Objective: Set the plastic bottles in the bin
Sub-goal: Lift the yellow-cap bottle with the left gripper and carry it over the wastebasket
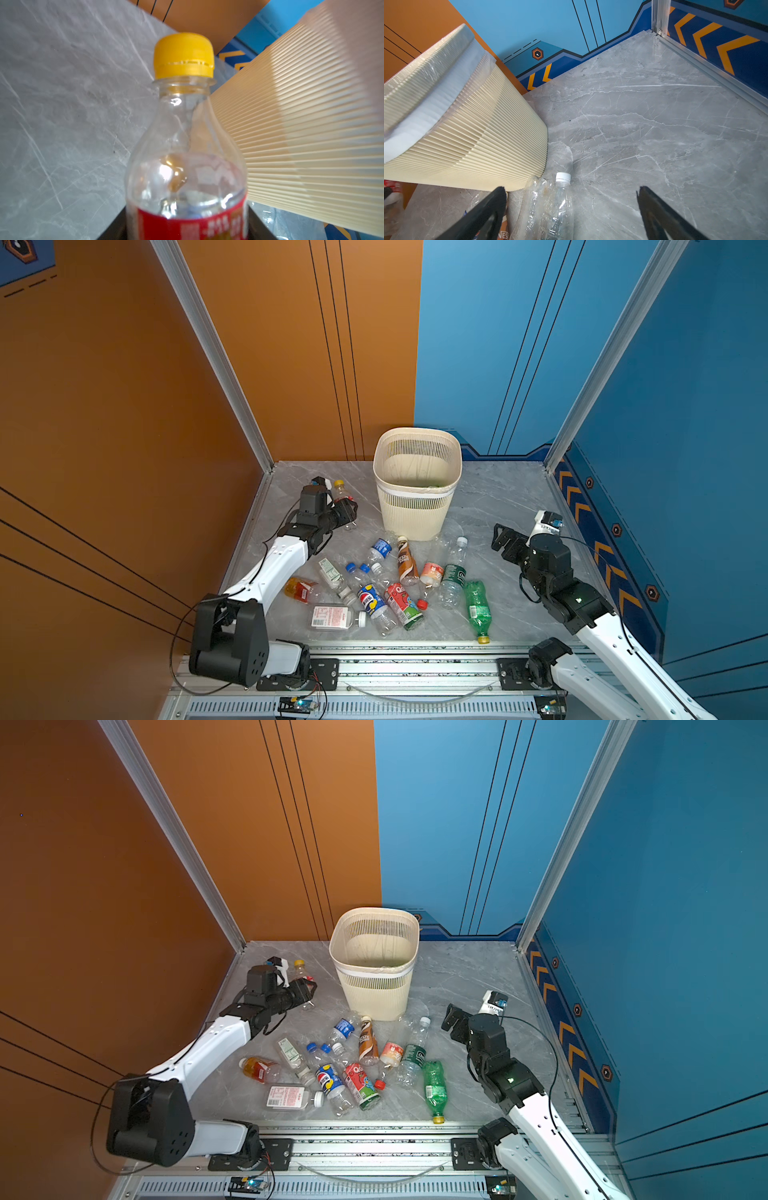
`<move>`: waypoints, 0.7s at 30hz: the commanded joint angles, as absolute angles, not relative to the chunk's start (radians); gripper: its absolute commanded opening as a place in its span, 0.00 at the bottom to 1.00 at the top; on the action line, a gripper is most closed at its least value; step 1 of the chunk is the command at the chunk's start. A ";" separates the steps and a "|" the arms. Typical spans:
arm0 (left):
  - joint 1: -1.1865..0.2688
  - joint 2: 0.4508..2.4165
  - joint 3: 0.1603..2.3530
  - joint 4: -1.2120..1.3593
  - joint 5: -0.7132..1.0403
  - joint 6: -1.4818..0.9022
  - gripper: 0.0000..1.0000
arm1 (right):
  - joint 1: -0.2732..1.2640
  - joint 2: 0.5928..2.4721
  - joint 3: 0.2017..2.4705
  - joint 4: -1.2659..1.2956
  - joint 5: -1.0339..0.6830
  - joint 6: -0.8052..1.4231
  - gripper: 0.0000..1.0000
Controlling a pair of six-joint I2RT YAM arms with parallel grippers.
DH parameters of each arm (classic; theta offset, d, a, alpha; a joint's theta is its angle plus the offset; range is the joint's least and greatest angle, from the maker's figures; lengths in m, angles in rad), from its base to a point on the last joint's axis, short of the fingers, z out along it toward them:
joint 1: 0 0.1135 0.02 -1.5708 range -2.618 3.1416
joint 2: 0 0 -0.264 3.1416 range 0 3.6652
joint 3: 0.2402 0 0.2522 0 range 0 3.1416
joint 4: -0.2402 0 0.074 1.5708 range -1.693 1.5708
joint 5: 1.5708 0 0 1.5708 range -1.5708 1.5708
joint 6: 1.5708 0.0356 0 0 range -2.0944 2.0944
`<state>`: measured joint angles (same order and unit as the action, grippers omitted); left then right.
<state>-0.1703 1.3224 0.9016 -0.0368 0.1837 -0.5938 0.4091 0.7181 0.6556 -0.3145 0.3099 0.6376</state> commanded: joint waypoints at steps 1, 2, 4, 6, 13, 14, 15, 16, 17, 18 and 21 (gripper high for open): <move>-0.169 1.271 0.850 0.049 0.168 -0.607 0.51 | 0.402 0.725 0.640 -0.314 0.287 0.658 1.00; -0.167 1.256 0.849 0.051 0.167 -0.604 0.51 | 0.402 0.727 0.641 -0.313 0.287 0.657 1.00; -0.165 1.230 0.868 0.041 0.163 -0.596 0.50 | 0.401 0.726 0.641 -0.315 0.286 0.657 0.99; -0.169 1.207 0.923 0.009 0.161 -0.574 0.50 | 0.401 0.721 0.641 -0.322 0.288 0.657 0.99; -0.270 1.192 1.182 -0.074 0.102 -0.402 0.49 | 0.397 0.692 0.623 -0.324 0.295 0.667 1.00; -0.291 1.209 1.231 -0.083 0.097 -0.374 0.49 | 0.397 0.691 0.620 -0.321 0.296 0.670 0.99; -0.312 1.230 1.271 -0.088 0.092 -0.347 0.48 | 0.396 0.691 0.620 -0.320 0.294 0.671 1.00; -0.330 1.255 1.315 -0.087 0.089 -0.326 0.48 | 0.396 0.692 0.620 -0.320 0.293 0.673 1.00; -0.344 1.279 1.348 -0.085 0.094 -0.312 0.48 | 0.397 0.692 0.620 -0.318 0.291 0.674 1.00; -0.357 1.313 1.388 -0.086 0.101 -0.302 0.48 | 0.396 0.692 0.621 -0.318 0.288 0.675 1.00; -0.385 1.420 1.501 -0.092 0.136 -0.289 0.47 | 0.395 0.687 0.627 -0.330 0.287 0.675 1.00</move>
<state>-0.3672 1.3243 1.4425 -0.0570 0.1207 -0.3546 0.4026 0.6998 0.6300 -0.3145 0.2920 0.6590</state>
